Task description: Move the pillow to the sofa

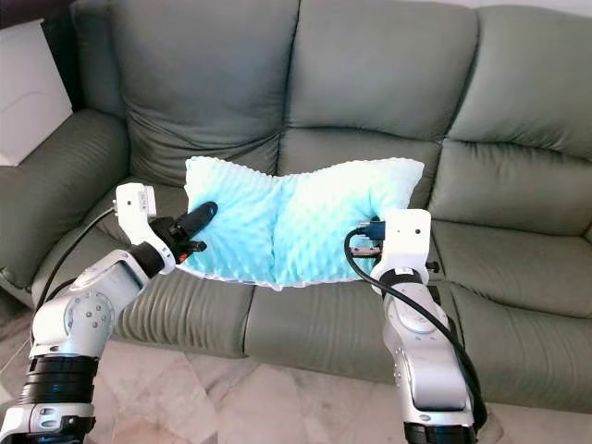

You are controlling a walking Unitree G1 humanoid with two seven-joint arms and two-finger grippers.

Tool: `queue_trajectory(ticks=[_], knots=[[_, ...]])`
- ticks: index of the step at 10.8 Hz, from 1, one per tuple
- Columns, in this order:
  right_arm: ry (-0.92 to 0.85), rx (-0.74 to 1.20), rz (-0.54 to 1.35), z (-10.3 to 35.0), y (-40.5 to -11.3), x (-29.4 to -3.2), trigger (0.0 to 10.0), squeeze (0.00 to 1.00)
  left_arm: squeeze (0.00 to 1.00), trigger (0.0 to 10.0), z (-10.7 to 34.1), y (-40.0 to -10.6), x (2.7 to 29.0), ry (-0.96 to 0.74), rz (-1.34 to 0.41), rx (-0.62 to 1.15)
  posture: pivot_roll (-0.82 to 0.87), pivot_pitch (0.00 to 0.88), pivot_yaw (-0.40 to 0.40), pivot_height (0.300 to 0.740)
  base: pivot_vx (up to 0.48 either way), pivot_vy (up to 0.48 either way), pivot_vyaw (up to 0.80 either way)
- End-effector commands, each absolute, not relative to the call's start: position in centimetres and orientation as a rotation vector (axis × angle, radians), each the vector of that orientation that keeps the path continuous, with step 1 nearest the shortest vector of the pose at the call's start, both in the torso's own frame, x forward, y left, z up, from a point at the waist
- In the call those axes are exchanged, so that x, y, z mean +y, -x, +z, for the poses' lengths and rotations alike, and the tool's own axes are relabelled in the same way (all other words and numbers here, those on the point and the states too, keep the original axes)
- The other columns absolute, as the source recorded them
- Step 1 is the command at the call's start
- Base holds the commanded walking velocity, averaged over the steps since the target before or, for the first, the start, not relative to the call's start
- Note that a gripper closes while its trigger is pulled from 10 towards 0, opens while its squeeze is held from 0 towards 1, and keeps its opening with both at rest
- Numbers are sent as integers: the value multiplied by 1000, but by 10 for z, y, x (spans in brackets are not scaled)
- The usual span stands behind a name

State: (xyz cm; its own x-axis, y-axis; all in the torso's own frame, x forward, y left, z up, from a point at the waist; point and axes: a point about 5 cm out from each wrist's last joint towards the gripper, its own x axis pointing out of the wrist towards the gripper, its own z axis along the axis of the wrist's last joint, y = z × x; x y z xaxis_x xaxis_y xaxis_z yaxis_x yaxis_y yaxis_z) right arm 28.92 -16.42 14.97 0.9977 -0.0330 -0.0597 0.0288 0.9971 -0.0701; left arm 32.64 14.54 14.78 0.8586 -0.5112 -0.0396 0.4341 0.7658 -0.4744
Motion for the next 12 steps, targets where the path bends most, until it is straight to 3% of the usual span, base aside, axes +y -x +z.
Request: queue_trajectory(ticks=[1,8,12], knots=[[75,64,-46,151,-289,-166,10000,0,0,10000,153,-325,142,454,-550,142,-121,84,-60,740,0,0,0],[82,67,-41,150,-290,-167,10000,0,0,10000,154,-324,142,456,-559,133,-121,79,-63,740,0,-455,0],[82,69,-39,150,-290,-165,10000,0,0,10000,156,-326,146,496,-544,104,-121,81,-63,740,0,0,0]])
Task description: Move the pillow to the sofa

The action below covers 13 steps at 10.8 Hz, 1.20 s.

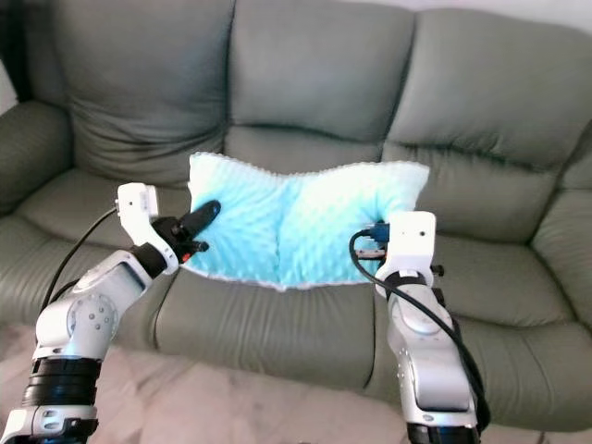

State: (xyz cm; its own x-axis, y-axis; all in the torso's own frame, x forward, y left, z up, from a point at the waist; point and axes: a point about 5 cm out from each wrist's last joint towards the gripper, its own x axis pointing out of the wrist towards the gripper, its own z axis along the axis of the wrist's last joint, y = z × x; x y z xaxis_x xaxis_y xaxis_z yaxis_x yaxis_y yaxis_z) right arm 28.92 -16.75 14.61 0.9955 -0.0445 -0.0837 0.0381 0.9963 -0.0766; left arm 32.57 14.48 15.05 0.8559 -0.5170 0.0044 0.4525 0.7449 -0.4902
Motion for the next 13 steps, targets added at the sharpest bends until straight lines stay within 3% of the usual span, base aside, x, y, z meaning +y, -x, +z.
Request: queue_trajectory(ticks=[1,4,7,13], knots=[[81,70,-39,150,-290,-165,10000,0,0,10000,156,-326,147,498,-542,106,-120,82,-62,740,0,0,0],[77,71,-39,149,-289,-165,10000,0,0,10000,156,-327,148,499,-534,111,-120,83,-58,740,0,0,0],[74,71,-39,149,-290,-164,10000,0,0,10000,153,-329,148,496,-510,145,-120,82,-58,740,0,480,0],[88,75,-56,149,-289,-167,10000,0,0,10000,157,-324,137,477,-598,116,-129,83,-56,740,0,0,0]])
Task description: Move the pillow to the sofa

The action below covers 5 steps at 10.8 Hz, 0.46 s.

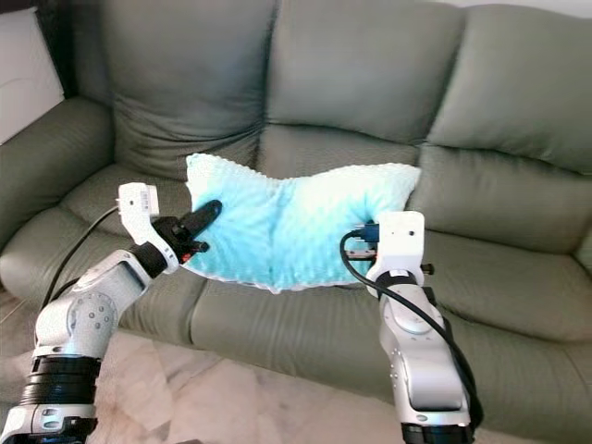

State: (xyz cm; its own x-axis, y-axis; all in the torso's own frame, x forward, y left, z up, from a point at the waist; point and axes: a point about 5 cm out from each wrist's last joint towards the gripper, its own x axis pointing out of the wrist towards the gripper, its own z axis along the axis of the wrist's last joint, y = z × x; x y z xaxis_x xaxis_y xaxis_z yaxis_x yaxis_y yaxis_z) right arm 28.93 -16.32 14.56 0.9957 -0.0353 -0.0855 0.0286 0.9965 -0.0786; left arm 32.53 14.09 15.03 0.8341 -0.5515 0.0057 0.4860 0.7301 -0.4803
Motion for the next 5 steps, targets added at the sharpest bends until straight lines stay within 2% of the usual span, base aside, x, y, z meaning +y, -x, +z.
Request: queue_trajectory(ticks=[1,3,5], knots=[[95,77,-66,149,-289,-169,10000,0,0,10000,158,-323,135,481,-627,107,-130,83,-56,740,0,0,0],[94,84,-73,148,-289,-170,10000,0,0,10000,159,-323,134,481,-631,103,-132,84,-55,740,0,0,0],[91,89,-76,147,-288,-170,10000,0,0,10000,158,-323,134,477,-632,109,-132,84,-54,740,0,0,-794]])
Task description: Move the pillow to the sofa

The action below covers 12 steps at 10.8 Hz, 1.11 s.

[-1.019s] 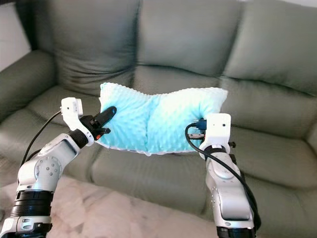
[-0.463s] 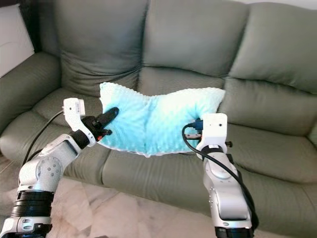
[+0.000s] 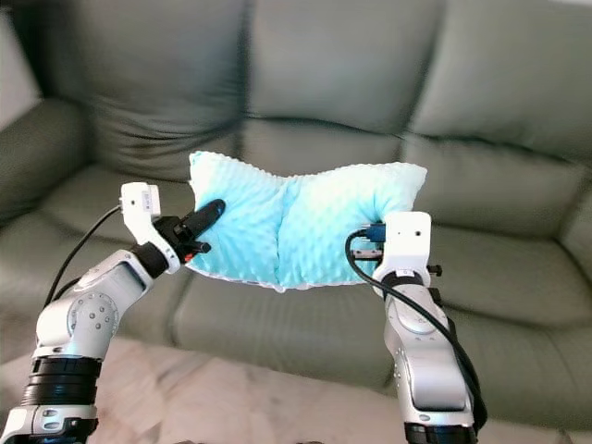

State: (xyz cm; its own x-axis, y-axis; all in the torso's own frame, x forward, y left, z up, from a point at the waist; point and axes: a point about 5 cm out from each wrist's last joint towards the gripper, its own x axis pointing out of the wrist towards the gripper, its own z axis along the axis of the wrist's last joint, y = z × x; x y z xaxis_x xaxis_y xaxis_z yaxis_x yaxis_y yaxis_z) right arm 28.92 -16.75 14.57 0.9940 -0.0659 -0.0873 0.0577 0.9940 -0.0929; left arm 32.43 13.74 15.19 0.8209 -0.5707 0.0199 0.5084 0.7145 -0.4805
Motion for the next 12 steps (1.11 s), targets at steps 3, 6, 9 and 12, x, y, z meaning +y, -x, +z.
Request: queue_trajectory(ticks=[3,6,9,12], knots=[[96,93,-78,147,-288,-171,10000,0,0,10000,157,-324,133,481,-631,109,-134,83,-56,740,0,0,-788],[100,99,-73,146,-288,-171,10000,0,0,10000,153,-324,137,471,-607,117,-134,84,-60,740,0,0,-788],[97,97,-58,145,-288,-168,10000,0,0,10000,148,-323,140,470,-591,119,-131,82,-59,740,0,0,-263],[92,93,-54,145,-288,-166,10000,0,0,10000,152,-323,141,466,-607,97,-130,81,-55,740,188,0,0]])
